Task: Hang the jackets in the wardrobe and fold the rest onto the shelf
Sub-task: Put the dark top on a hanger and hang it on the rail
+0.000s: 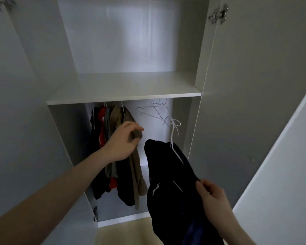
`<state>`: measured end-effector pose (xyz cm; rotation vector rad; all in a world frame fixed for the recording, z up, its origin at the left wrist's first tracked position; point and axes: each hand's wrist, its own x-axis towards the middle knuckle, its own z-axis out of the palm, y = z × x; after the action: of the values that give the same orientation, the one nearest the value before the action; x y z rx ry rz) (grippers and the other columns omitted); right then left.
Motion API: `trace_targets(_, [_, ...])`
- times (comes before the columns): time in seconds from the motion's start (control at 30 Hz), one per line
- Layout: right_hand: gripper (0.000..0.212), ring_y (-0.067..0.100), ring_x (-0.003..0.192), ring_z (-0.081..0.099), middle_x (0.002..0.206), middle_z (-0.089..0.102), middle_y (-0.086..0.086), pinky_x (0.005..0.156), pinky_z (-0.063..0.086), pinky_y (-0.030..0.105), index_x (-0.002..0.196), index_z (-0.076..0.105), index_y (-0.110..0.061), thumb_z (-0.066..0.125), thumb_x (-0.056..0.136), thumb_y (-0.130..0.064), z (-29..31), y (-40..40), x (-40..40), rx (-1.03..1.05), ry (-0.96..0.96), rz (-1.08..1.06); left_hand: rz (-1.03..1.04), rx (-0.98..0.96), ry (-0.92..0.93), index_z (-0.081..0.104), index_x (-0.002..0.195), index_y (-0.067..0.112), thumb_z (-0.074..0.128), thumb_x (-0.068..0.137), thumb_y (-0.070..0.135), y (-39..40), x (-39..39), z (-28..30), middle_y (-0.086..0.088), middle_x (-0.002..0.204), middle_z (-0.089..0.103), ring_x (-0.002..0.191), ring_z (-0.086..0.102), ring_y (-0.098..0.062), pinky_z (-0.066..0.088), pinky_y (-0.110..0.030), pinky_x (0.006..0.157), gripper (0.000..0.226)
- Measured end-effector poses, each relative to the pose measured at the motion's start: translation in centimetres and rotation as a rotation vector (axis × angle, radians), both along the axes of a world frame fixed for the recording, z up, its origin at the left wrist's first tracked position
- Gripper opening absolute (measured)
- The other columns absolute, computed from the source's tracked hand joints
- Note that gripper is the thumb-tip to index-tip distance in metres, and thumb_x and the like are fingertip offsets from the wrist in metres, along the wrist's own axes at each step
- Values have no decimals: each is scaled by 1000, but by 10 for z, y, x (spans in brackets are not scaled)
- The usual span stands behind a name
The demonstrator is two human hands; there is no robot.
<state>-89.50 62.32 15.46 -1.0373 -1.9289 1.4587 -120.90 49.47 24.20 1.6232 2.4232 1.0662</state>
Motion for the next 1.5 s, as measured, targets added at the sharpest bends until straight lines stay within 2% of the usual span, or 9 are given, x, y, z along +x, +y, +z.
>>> trace_targets(0.2, [25, 10, 67, 65, 72, 69, -2, 62, 48, 24, 84, 68, -21, 56, 105, -27, -24, 58, -97, -22, -10, 91, 130, 60, 111, 68, 122, 21, 69, 90, 9, 59, -88, 53, -1, 130, 54, 124, 52, -18, 37, -31, 111, 34])
trace_targets(0.4, [21, 12, 73, 64, 80, 65, -3, 66, 47, 27, 87, 59, -23, 52, 106, -25, -37, 109, -184, 33, -90, 150, 294, -33, 99, 63, 129, 22, 70, 94, 23, 94, -158, 79, -8, 138, 49, 131, 46, -22, 31, -24, 104, 36])
trace_targets(0.53, [21, 9, 71, 63, 79, 66, -5, 60, 43, 21, 88, 59, -22, 50, 105, -29, -37, 139, -233, 53, -153, 164, 380, -136, 37, 60, 134, 21, 65, 98, 33, 111, -196, 82, -12, 148, 44, 136, 43, -28, 34, -33, 111, 39])
trace_targets(0.7, [20, 15, 75, 62, 81, 64, -2, 68, 47, 30, 86, 56, -18, 50, 104, -24, -29, 169, -300, 75, -145, 150, 449, -272, -68, 50, 148, 21, 54, 102, 49, 130, -239, 71, -8, 162, 32, 146, 35, -28, 27, -37, 120, 54])
trace_targets(0.8, [17, 14, 82, 64, 88, 67, -2, 69, 47, 30, 92, 58, -19, 49, 105, -26, -28, 178, -333, 78, -142, 116, 453, -362, -54, 42, 155, 18, 49, 103, 53, 138, -258, 58, -7, 165, 32, 150, 31, -26, 23, -40, 124, 64])
trace_targets(0.87, [18, 11, 80, 62, 88, 66, -4, 64, 44, 24, 89, 56, -24, 48, 105, -27, -30, 182, -351, 87, -132, 108, 490, -404, 14, 36, 158, 22, 43, 102, 59, 143, -267, 52, -4, 166, 31, 151, 30, -24, 22, -43, 125, 68])
trace_targets(1.0, [20, 12, 77, 62, 86, 64, -3, 59, 40, 22, 86, 54, -24, 48, 105, -27, -30, 187, -381, 89, -98, 97, 495, -495, 147, 26, 161, 29, 29, 95, 74, 148, -281, 48, 1, 169, 24, 154, 25, -24, 19, -51, 125, 80])
trace_targets(1.17, [20, 17, 78, 64, 84, 65, -1, 60, 42, 24, 85, 56, -23, 50, 104, -26, -45, 193, -394, 92, -96, 51, 502, -460, 74, 29, 160, 31, 27, 77, 82, 150, -290, 52, 3, 169, 24, 154, 26, -23, 19, -46, 125, 99])
trace_targets(1.5, [19, 15, 76, 61, 80, 63, -5, 64, 40, 29, 82, 57, -24, 55, 101, -20, -80, 211, -381, 155, -40, -81, 541, -481, 147, 29, 160, 32, 21, 74, 86, 154, -297, 47, 4, 169, 25, 154, 26, -23, 20, -47, 124, 102])
